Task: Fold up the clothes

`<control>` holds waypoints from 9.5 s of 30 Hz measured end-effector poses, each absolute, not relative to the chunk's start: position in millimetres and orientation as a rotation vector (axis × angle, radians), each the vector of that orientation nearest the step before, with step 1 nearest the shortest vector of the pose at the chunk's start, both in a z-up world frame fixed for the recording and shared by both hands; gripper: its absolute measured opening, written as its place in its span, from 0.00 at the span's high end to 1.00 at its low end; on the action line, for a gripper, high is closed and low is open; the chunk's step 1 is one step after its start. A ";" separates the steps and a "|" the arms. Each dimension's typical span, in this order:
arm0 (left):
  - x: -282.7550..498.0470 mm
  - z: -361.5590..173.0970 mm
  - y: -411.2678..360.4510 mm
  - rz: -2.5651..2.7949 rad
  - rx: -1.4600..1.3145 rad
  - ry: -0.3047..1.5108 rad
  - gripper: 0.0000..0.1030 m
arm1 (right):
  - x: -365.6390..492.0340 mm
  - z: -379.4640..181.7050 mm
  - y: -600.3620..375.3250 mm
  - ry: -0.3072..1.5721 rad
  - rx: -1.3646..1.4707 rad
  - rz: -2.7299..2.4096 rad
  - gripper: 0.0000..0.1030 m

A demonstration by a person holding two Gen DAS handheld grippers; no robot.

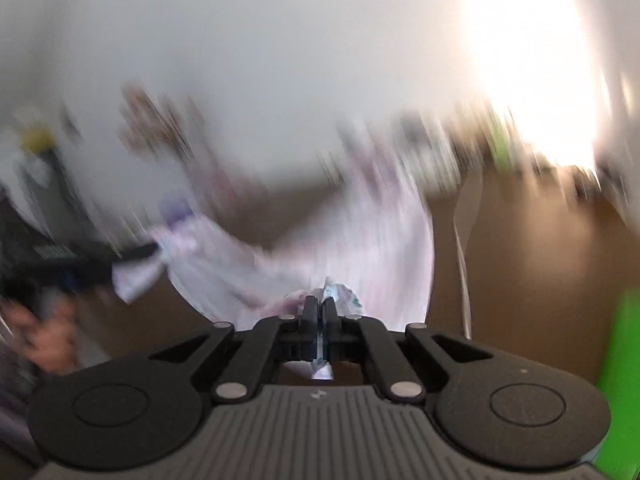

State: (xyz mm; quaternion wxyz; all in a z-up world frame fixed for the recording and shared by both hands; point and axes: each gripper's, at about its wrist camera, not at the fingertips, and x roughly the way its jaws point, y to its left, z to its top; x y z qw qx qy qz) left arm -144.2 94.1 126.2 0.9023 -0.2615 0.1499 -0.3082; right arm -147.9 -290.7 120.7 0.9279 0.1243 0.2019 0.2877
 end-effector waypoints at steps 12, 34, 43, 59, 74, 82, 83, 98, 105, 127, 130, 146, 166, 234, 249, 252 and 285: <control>-217.0 357.6 105.6 -0.536 -0.315 -0.255 0.99 | -184.9 376.0 -273.9 -0.250 0.066 0.671 0.99; -163.9 372.4 117.5 -0.519 -0.218 -0.294 0.99 | -122.0 399.2 -255.2 -0.261 0.038 0.621 0.99; -172.4 404.1 104.0 -0.436 -0.161 -0.392 0.98 | -148.3 418.7 -255.2 -0.335 -0.014 0.632 0.99; 157.1 293.2 34.2 -0.349 -0.222 0.243 0.57 | 68.4 312.2 -282.9 0.173 0.045 0.348 0.98; 43.4 80.7 39.3 -0.533 0.057 0.698 0.30 | 4.5 84.8 -206.3 0.748 0.040 0.371 0.51; -33.9 12.0 34.0 -0.400 0.061 0.794 0.33 | -42.8 10.4 -172.2 0.826 -0.020 0.411 0.77; -37.9 8.0 34.0 -0.386 0.043 0.799 0.33 | -44.5 11.5 -169.5 0.829 -0.026 0.417 0.81; 52.5 25.7 133.7 0.062 0.130 0.791 0.43 | -38.2 46.3 -124.7 0.766 0.142 0.858 0.45; 8.0 84.8 122.1 -0.083 -0.141 0.684 0.18 | -30.6 49.2 -227.2 0.628 0.264 0.539 0.31; 52.5 35.3 77.5 -0.085 -0.184 0.779 0.85 | -6.4 0.5 -231.5 0.642 0.433 0.664 0.32; 40.9 39.1 66.9 -0.191 -0.121 0.764 0.99 | -8.8 2.7 -232.9 0.624 0.428 0.640 0.32; -84.5 31.5 92.8 -0.470 -0.050 0.595 0.32 | 8.2 63.2 -151.9 0.581 0.108 0.598 0.30; -103.5 13.7 192.1 -0.754 0.041 0.766 0.94 | -91.5 37.5 -126.2 0.882 0.010 0.497 0.70; -140.3 10.2 187.0 -0.557 0.257 0.711 0.80 | -148.5 8.8 -113.4 0.595 -0.284 0.882 0.99; -149.9 13.9 193.3 -0.596 0.341 0.739 0.61 | -163.0 14.4 -114.8 0.533 -0.302 0.962 0.61; -144.7 14.5 196.3 -0.607 0.324 0.746 0.91 | -160.0 10.2 -113.3 0.551 -0.302 0.965 0.81; -48.5 64.9 204.9 -0.381 0.345 0.494 0.36 | -46.3 54.4 -169.7 0.551 0.104 0.494 0.67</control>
